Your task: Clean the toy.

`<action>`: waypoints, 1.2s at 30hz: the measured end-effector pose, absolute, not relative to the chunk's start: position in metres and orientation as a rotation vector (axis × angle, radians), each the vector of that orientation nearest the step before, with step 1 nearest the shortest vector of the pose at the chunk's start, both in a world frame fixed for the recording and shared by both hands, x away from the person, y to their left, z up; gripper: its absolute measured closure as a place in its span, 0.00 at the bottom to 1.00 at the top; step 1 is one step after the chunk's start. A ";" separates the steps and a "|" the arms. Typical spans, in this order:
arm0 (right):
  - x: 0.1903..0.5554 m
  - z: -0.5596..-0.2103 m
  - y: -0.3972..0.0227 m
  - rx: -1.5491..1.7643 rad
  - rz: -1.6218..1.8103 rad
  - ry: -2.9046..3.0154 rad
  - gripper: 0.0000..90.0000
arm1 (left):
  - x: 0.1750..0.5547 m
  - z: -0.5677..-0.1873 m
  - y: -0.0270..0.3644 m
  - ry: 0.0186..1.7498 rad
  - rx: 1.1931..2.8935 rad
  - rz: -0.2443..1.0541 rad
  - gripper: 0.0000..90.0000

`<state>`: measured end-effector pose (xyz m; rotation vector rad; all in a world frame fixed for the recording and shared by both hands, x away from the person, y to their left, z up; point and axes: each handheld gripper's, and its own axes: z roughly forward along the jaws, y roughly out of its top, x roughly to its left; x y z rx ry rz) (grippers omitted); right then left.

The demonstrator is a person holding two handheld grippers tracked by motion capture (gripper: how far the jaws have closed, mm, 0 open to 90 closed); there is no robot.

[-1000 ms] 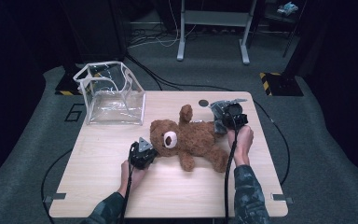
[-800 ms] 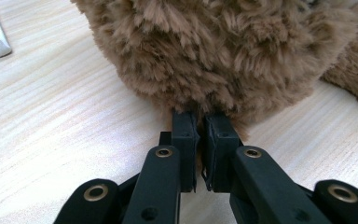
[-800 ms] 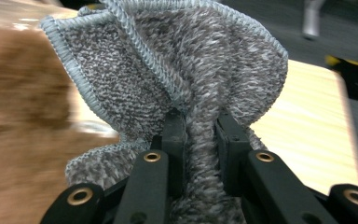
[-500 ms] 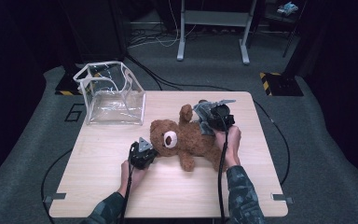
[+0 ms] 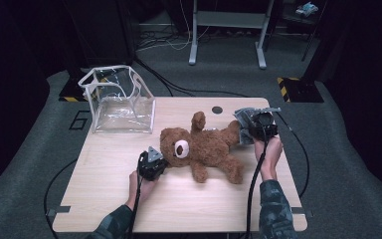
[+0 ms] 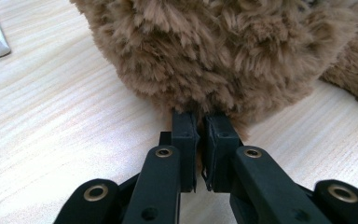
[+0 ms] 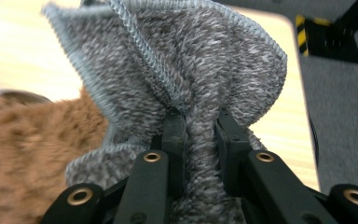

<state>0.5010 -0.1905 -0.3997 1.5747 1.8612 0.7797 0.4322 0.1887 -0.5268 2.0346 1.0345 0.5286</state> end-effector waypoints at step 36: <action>0.480 -0.395 -0.152 1.442 0.989 2.037 0.85 | 0.432 -0.527 0.189 1.036 2.030 0.526 0.93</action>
